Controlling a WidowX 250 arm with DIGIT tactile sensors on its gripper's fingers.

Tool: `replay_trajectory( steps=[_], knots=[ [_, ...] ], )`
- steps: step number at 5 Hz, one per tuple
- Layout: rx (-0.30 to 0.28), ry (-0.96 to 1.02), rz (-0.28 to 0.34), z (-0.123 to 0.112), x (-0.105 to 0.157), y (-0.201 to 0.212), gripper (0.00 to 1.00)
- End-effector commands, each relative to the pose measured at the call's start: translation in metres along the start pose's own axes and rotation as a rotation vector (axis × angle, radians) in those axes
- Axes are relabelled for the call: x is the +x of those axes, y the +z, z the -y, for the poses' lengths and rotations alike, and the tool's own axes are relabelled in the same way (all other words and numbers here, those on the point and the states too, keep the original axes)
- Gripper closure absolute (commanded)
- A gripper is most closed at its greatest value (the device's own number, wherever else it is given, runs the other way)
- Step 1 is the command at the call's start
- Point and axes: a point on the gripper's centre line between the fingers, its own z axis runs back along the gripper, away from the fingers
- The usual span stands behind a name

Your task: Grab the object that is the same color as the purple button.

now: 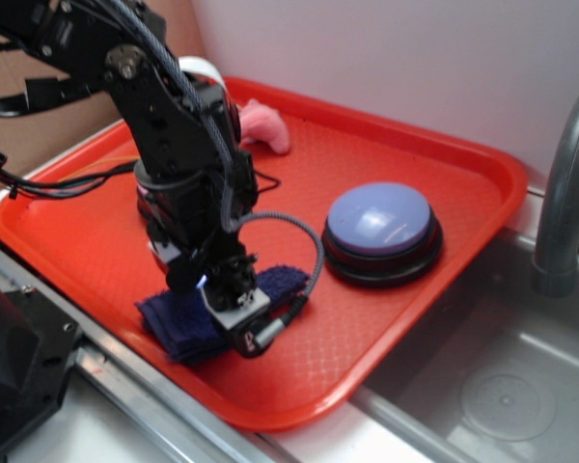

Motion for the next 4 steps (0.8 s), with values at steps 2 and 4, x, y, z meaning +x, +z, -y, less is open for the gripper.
replay_trajectory(
  steps=[2, 4],
  knots=[
    [0.006, -0.003, -0.024, 0.006, -0.007, -0.026, 0.00],
    [-0.006, 0.044, -0.021, -0.006, 0.002, -0.026, 1.00]
  ],
)
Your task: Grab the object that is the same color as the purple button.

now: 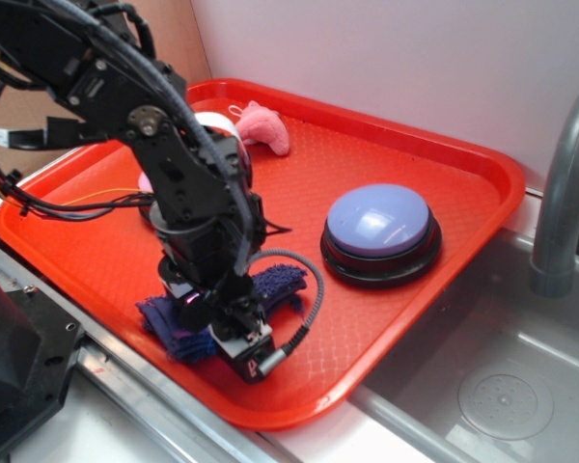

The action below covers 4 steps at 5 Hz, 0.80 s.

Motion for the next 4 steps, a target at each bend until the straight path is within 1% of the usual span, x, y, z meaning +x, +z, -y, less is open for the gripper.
replay_trajectory(
  steps=[1, 2, 3, 4],
  knots=[
    [-0.002, 0.018, 0.010, -0.011, 0.017, -0.001, 1.00],
    [-0.008, 0.037, -0.007, -0.015, 0.021, 0.002, 1.00],
    [0.001, 0.069, -0.019, -0.020, 0.032, 0.017, 1.00],
    [-0.007, 0.125, 0.007, -0.027, 0.046, 0.046, 1.00]
  ],
)
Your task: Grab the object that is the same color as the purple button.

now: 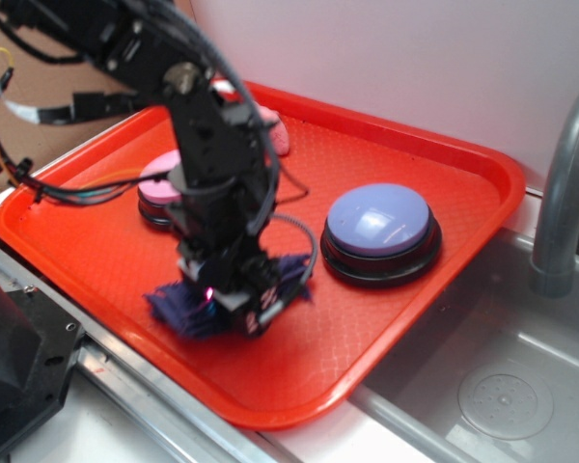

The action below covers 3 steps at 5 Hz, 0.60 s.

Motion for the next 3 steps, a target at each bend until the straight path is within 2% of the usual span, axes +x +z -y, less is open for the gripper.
replay_trajectory(
  steps=[1, 2, 3],
  knots=[
    [-0.072, 0.140, 0.068, -0.023, 0.041, 0.086, 1.00],
    [-0.073, 0.228, 0.124, -0.039, 0.057, 0.127, 1.00],
    [-0.118, 0.316, 0.154, -0.061, 0.072, 0.156, 1.00]
  ],
)
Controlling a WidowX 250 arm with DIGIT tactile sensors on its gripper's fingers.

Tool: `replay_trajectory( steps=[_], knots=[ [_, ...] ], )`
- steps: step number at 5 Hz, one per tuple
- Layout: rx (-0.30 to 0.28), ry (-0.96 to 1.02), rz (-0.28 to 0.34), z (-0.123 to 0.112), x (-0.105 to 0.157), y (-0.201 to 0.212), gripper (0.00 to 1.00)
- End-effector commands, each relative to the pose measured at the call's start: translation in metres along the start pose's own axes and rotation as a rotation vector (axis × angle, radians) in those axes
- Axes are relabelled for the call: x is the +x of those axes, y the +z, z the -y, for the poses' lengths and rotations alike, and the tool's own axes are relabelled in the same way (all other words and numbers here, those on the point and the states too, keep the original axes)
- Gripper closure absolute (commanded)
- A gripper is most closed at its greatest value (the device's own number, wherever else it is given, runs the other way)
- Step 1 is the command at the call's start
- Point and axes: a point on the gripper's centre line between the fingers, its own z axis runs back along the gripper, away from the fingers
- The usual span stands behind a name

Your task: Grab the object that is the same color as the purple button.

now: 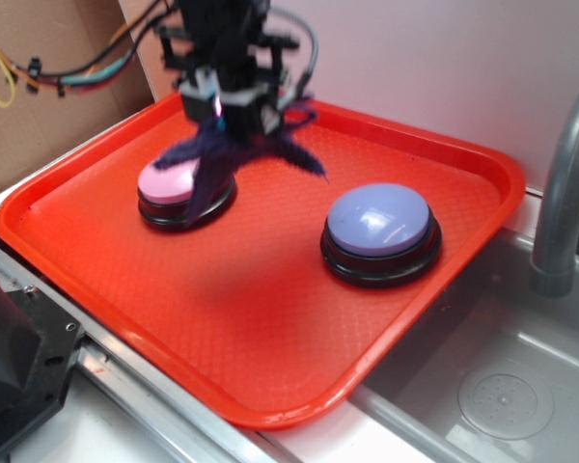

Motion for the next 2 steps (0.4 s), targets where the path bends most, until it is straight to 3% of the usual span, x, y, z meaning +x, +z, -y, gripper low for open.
replay_trajectory(
  steps=[1, 2],
  knots=[
    [-0.115, 0.130, 0.069, -0.0288, 0.0350, 0.0548, 1.00],
    [-0.070, 0.136, 0.093, -0.0334, 0.0373, 0.0531, 1.00]
  ],
)
